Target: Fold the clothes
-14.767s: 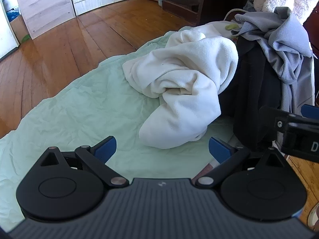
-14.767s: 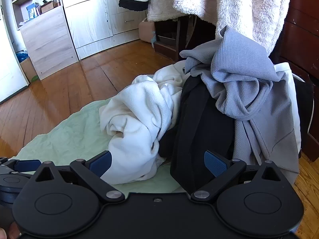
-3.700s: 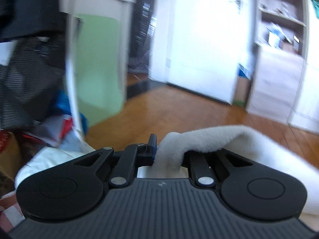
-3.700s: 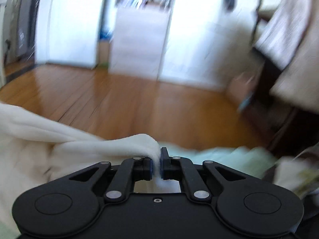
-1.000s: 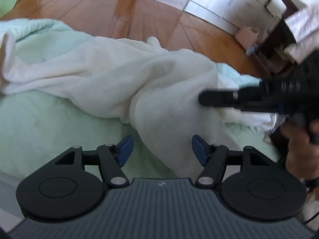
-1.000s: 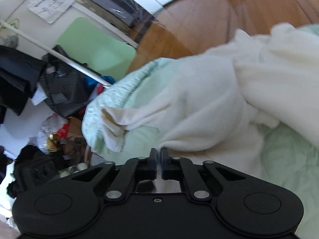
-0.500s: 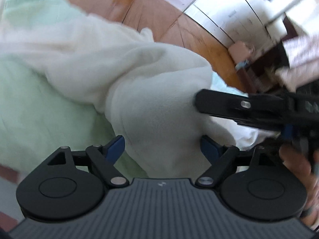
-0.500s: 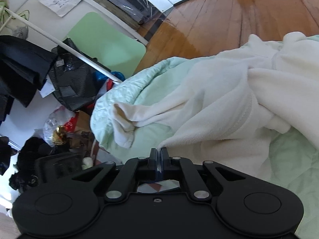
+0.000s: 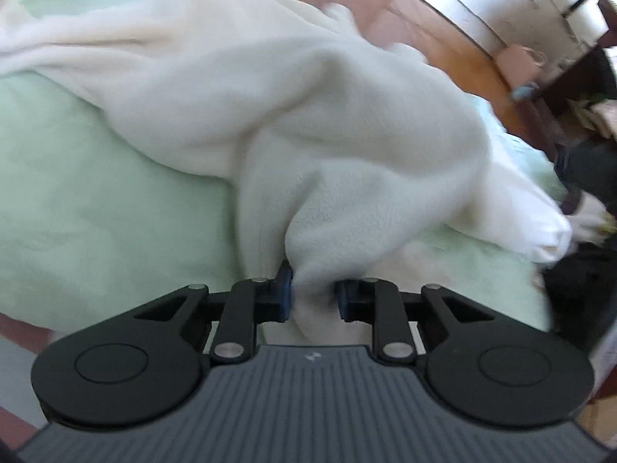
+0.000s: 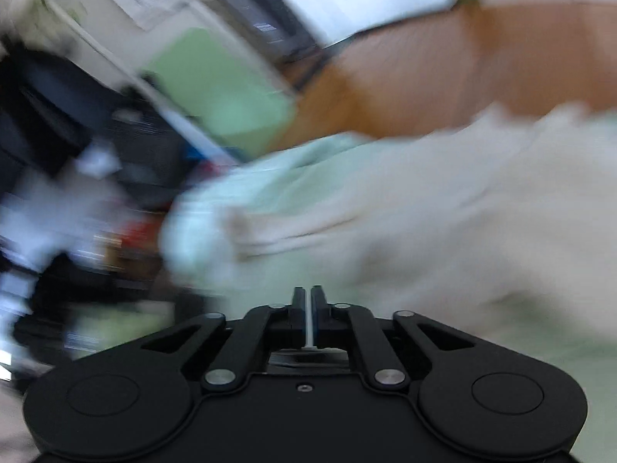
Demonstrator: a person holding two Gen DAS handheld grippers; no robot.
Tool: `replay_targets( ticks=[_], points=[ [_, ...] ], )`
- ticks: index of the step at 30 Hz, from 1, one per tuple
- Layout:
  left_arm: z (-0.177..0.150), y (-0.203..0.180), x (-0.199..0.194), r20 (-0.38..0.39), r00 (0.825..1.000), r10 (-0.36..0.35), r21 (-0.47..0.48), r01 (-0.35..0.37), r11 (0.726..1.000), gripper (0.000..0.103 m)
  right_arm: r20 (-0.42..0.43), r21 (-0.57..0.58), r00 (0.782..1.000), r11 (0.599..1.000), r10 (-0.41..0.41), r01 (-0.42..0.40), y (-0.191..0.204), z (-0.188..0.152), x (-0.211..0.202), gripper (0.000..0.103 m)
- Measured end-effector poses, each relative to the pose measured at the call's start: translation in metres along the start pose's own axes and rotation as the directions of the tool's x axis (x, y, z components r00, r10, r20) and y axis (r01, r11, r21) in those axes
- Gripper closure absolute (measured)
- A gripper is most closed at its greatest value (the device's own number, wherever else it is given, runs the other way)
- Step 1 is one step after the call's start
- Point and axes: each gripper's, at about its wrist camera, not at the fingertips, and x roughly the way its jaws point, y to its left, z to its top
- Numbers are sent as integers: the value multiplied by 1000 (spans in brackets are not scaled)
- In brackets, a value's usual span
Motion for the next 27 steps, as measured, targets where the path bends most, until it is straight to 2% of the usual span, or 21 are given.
replay_targets(
  ticks=[2, 3, 4, 5, 8, 10, 13, 14, 15, 16, 18, 20, 22, 24, 25, 27],
  points=[
    [-2, 7, -4, 22, 1000, 22, -5, -22, 1000, 81, -2, -7, 992, 992, -127, 127, -20, -9, -2, 61],
    [-3, 8, -5, 27, 999, 22, -12, -22, 1000, 81, -5, -6, 983, 983, -183, 183, -30, -14, -3, 55],
    [-4, 7, -5, 38, 999, 37, -6, -36, 999, 81, -16, 7, 981, 981, -193, 193, -36, -19, 1, 43],
    [-4, 5, -6, 49, 997, 52, 1, -53, 999, 81, -31, 26, 984, 984, -177, 178, -39, -24, 6, 37],
    [-4, -1, -8, 99, 992, 83, 44, -88, 995, 81, -74, 86, 989, 987, -129, 135, -49, -40, 21, 37],
    [-2, 5, -7, 101, 994, 29, 63, -35, 997, 81, -101, 127, 990, 986, -95, 107, -55, -50, 32, 37],
    [-3, 18, -7, 88, 996, -19, 30, 17, 999, 81, -138, 189, 990, 980, -42, 67, -65, -65, 47, 37],
    [-4, 20, -9, 93, 995, -33, 28, 31, 999, 80, -149, 209, 988, 976, -23, 55, -68, -70, 53, 40],
    [-7, 21, -13, 96, 994, -49, 31, 46, 998, 79, -161, 230, 987, 972, -5, 42, -71, -75, 58, 52],
    [-9, 24, -17, 97, 993, -67, 33, 64, 997, 78, -171, 251, 985, 967, 14, 30, -74, -80, 63, 87],
    [-13, 26, -28, 103, 990, -97, 38, 93, 995, 61, -192, 293, 980, 956, 52, 7, -80, -91, 73, 87],
    [-19, 27, -37, 96, 986, -137, 67, 131, 989, 37, -171, 216, 984, 976, 47, -9, -65, -84, 65, 88],
    [-24, 29, -39, 55, 986, -157, 60, 154, 986, 34, -143, 191, 986, 980, 87, -59, -53, -73, 57, 88],
    [-32, 32, -45, 47, 981, -189, 12, 189, 982, 33, -119, 227, 983, 968, 140, -110, -48, -65, 57, 88],
    [-36, 31, -48, 55, 977, -206, -2, 206, 978, 28, -108, 247, 980, 960, 165, -135, -46, -62, 57, 87],
    [-41, 28, -52, 92, 976, -195, 14, 195, 981, 16, -103, 245, 976, 955, 194, -164, -40, -61, 57, 87]
  ],
)
